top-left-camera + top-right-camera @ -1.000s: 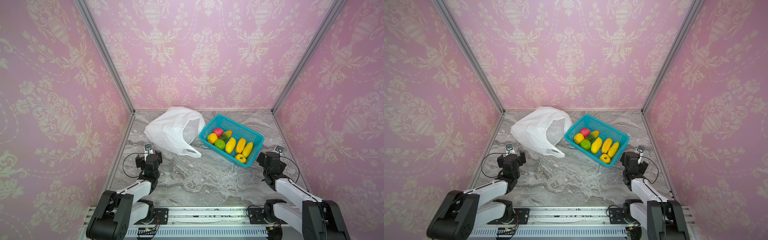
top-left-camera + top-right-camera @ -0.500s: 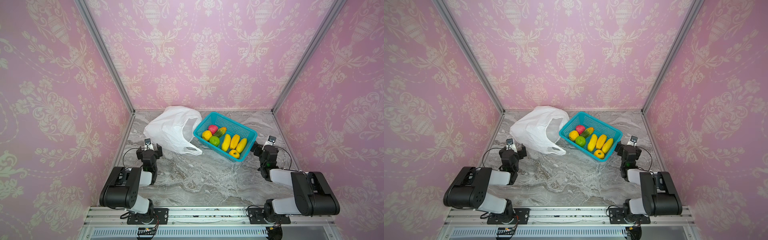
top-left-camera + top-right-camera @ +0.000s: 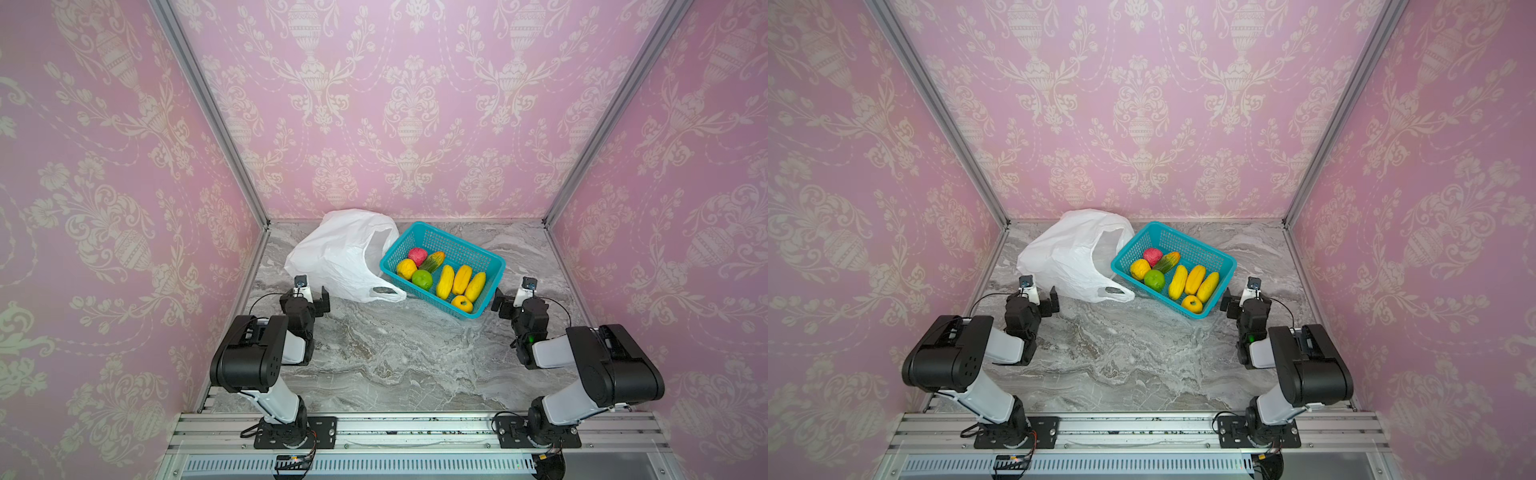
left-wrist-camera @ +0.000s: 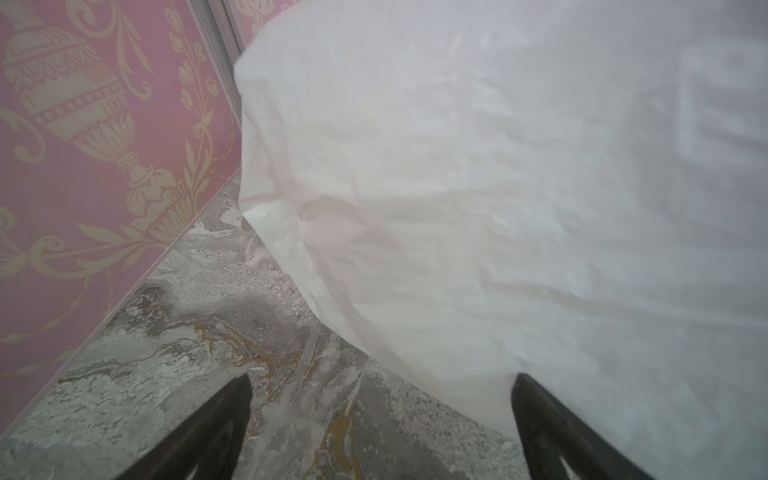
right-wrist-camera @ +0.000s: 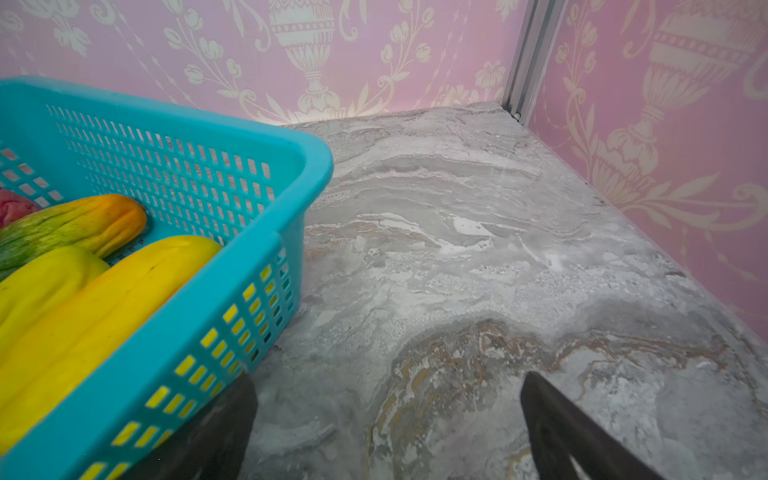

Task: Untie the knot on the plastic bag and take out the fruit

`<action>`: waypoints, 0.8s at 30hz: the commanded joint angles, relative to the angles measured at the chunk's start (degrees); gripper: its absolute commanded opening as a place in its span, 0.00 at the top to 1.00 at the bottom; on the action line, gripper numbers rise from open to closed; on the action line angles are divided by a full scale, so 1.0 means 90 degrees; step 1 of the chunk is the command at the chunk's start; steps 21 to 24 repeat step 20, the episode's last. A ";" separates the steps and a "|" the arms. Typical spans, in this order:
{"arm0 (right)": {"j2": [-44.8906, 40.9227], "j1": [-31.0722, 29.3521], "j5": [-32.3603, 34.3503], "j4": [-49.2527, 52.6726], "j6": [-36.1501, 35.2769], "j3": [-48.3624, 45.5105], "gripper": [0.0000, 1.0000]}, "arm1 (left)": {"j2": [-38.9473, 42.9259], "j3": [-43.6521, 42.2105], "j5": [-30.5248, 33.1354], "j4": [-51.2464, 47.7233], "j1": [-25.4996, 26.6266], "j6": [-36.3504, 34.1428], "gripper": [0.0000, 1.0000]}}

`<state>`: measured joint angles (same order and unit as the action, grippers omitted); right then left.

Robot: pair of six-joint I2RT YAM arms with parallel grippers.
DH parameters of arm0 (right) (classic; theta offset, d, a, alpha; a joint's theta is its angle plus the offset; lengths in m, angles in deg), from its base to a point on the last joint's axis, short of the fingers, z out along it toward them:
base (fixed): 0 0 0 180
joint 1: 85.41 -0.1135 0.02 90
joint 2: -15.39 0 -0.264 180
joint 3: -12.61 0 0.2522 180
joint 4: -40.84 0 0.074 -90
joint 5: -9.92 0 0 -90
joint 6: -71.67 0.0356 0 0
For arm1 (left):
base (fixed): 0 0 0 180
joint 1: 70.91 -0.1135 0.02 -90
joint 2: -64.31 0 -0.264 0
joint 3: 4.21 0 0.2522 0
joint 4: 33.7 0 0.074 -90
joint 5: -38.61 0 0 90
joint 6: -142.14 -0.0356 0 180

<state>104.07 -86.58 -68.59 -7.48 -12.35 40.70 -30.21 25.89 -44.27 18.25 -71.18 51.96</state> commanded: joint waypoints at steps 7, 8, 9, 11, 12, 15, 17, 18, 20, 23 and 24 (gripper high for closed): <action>-0.0022 -0.0061 -0.0932 0.0814 -0.0421 0.0691 0.00 | 0.0055 0.0160 -0.0219 -0.0250 -0.0041 0.0010 0.01; -0.0039 -0.0057 -0.0927 0.0843 -0.0429 0.0686 0.00 | 0.0063 0.0158 -0.0203 -0.0268 -0.0043 0.0021 0.01; -0.0025 -0.0060 -0.0925 0.0829 -0.0424 0.0689 0.00 | 0.0060 0.0183 -0.0214 -0.0303 -0.0039 0.0011 0.01; -0.0037 -0.0058 -0.0925 0.0826 -0.0430 0.0685 0.00 | 0.0073 0.0218 -0.0243 -0.0384 -0.0043 0.0011 0.01; -0.0034 -0.0061 -0.0925 0.0833 -0.0421 0.0689 0.00 | 0.0075 0.0235 -0.0260 -0.0427 -0.0038 0.0001 0.01; -0.0030 -0.0063 -0.0930 0.0846 -0.0430 0.0700 0.00 | 0.0082 0.0319 -0.0329 -0.0602 -0.0038 -0.0035 0.01; -0.0021 -0.0057 -0.0933 0.0862 -0.0438 0.0704 0.00 | 0.0091 0.0364 -0.0369 -0.0692 -0.0038 -0.0048 0.01; -0.0029 -0.0056 -0.0938 0.0864 -0.0440 0.0709 0.00 | 0.0087 0.0359 -0.0365 -0.0681 -0.0041 -0.0053 0.01; -0.0037 -0.0145 -0.1075 0.0745 -0.0593 0.0634 0.00 | 0.0083 0.0361 -0.0369 -0.0685 -0.0039 -0.0053 0.01; -0.0037 -0.0145 -0.1075 0.0745 -0.0593 0.0634 0.00 | 0.0083 0.0361 -0.0369 -0.0685 -0.0039 -0.0053 0.01; -0.0037 -0.0145 -0.1075 0.0745 -0.0593 0.0634 0.00 | 0.0083 0.0361 -0.0369 -0.0685 -0.0039 -0.0053 0.01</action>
